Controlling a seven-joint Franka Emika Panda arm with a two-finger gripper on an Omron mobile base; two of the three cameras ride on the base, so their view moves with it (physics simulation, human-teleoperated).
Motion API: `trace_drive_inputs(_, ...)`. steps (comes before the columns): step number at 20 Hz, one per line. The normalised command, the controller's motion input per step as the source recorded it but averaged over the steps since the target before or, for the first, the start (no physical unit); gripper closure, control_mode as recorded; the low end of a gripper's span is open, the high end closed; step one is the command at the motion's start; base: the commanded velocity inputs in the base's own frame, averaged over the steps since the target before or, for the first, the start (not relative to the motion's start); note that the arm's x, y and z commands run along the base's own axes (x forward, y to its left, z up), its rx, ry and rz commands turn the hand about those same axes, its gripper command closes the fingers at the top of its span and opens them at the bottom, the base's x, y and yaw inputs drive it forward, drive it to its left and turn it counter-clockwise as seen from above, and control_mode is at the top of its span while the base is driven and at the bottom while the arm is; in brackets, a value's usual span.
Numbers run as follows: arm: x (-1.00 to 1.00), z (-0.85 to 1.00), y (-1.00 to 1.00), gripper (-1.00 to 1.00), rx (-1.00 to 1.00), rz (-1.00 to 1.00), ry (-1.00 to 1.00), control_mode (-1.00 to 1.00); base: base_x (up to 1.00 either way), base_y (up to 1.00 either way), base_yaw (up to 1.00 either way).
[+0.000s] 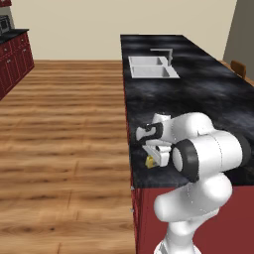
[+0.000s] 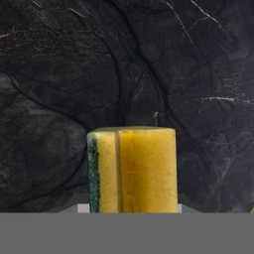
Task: Place the sponge inside the microwave to prepare for sanitizing.
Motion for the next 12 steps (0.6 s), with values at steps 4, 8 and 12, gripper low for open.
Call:
trace_drive_inputs(4, -0.39, 0.37, -0.13, 1.0, 0.09, 0.11, -0.01, -1.0, 0.0, 0.0, 0.0)
trace_drive_inputs(8, -0.37, 0.45, -0.12, 1.0, 0.03, 0.17, 0.0, -1.0, 0.0, 0.0, 0.0)
trace_drive_inputs(12, -0.4, 0.43, -0.08, 1.0, 0.0, 0.23, -0.06, -1.0, 0.0, 0.0, 0.0)
